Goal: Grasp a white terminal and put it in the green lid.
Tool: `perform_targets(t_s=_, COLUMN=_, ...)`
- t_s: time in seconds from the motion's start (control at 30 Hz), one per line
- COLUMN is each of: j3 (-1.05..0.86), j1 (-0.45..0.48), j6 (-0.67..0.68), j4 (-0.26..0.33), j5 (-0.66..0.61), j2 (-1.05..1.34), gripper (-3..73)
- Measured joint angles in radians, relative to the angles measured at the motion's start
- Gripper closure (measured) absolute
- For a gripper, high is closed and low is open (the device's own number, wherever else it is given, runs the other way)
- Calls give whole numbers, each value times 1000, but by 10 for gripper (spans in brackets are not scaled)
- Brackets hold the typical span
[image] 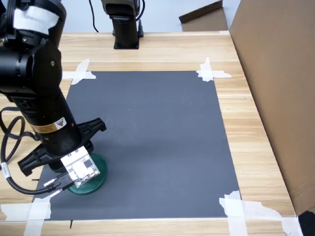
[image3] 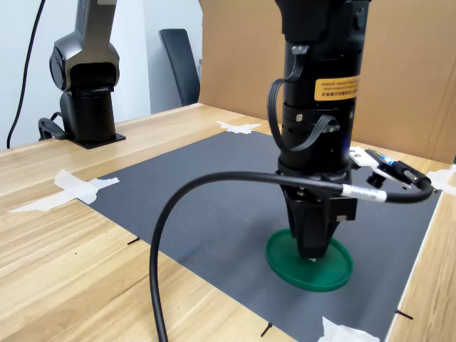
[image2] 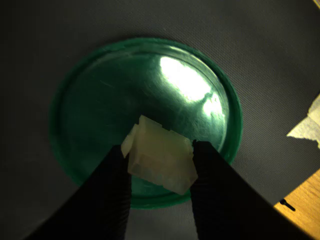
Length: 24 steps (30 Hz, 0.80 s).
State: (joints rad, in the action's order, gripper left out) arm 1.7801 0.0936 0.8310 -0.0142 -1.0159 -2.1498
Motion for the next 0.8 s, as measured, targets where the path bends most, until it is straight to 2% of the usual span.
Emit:
perform_targets(t_s=0.1, j3=1, j1=0, j6=10, j4=14, j5=-1, j2=0, gripper=417)
perform_targets(t_s=0.17, j3=2, j1=0, j6=25, j4=47, j5=-27, j2=0, gripper=417)
perform_targets(t_s=0.27, j3=2, j1=0, j6=26, j4=48, j5=-28, j2=0, gripper=398)
perform_targets(t_s=0.53, j3=2, j1=0, j6=26, j4=48, j5=-46, j2=0, gripper=220)
perform_targets(t_s=0.8, j3=2, j1=0, j6=25, j4=60, j5=-44, j2=54, gripper=209)
